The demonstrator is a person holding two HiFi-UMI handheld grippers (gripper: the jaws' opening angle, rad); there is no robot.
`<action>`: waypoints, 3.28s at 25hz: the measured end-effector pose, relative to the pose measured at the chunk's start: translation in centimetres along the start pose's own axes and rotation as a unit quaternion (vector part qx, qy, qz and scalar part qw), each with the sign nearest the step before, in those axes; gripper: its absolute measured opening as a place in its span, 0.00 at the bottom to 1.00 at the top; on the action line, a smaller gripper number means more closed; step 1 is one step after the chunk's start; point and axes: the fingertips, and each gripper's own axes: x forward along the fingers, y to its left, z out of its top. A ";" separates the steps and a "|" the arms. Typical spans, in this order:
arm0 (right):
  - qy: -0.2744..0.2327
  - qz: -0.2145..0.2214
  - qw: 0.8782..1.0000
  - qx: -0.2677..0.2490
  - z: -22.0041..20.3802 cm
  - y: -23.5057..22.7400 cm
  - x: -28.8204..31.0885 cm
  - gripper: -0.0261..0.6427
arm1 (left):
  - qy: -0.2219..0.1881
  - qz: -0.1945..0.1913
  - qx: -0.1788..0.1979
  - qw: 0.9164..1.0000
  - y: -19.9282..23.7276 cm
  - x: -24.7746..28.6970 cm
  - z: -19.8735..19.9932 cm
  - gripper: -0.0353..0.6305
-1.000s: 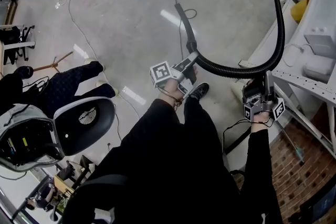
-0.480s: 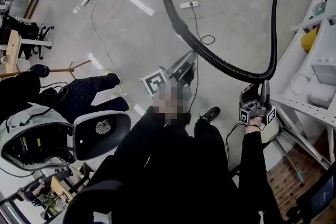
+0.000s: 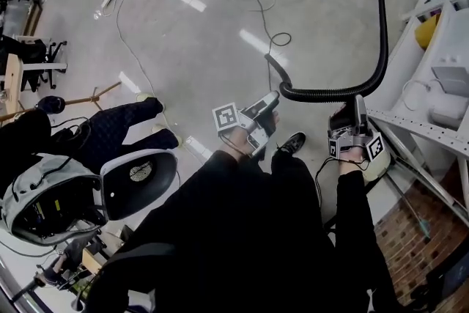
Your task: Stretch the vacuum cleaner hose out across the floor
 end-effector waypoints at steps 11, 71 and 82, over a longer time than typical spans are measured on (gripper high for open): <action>0.006 0.043 0.999 -0.013 -0.3 4.9 4.2 0.28 | 0.013 -0.068 -0.104 0.992 -1.3 1.5 0.5 0.53; 0.517 0.042 0.687 -0.509 -25.2 -25.1 20.8 0.28 | 0.515 0.275 0.641 0.498 37.4 -3.5 15.9 0.52; 0.614 0.036 0.471 -0.633 -37.8 -40.7 12.4 0.29 | 0.223 0.384 0.364 0.819 30.1 -15.0 26.1 0.53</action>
